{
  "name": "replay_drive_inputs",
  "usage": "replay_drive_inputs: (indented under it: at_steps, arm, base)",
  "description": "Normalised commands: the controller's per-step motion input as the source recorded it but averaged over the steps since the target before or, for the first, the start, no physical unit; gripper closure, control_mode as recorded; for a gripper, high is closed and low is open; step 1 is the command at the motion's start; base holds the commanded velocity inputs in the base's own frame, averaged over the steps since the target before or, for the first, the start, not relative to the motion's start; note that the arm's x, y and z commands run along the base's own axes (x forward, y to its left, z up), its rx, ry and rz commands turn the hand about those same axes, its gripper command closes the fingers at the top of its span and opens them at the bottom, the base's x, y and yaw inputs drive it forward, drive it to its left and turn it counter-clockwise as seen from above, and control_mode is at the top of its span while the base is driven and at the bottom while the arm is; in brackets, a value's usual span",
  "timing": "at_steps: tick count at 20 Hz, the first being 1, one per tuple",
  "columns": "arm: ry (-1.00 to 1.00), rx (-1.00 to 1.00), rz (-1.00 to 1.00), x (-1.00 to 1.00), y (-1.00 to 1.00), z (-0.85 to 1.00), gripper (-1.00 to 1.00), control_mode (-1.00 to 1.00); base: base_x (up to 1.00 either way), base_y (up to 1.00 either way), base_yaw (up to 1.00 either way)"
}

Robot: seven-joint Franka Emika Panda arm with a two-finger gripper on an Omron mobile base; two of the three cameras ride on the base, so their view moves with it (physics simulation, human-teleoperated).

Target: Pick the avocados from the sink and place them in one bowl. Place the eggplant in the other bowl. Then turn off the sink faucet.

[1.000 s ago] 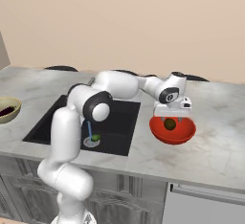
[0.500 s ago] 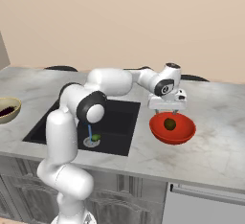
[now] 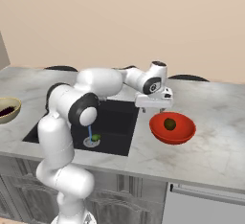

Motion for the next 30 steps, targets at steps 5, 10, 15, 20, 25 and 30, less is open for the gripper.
replay_drive_inputs:
  at_steps: [5, 10, 15, 20, 25, 30]
  arm:
    - [0.0, 0.0, 0.0, -0.13, 0.61, 0.0, -1.0, -1.0]
    - [0.0, 0.0, 0.0, -0.12, 0.61, 0.0, -1.0, -1.0]
    - [0.01, 0.0, 0.0, -0.1, 0.55, 0.0, -1.0, -1.0]
    - [0.13, 0.0, 0.0, -0.01, 0.27, 0.0, -1.0, -1.0]
    - [0.18, 0.0, 0.0, -0.02, 0.23, 0.0, -1.0, -1.0]
    - [0.02, 0.03, 0.0, -0.01, 0.35, 0.0, -1.0, -1.0]
  base:
    - [0.0, 0.0, 0.0]
    - [0.0, 0.0, 0.0]
    - [0.0, 0.0, 0.0]
    - [0.0, 0.0, 0.0]
    - [0.0, 0.0, 0.0]
    - [0.0, 0.0, 0.0]
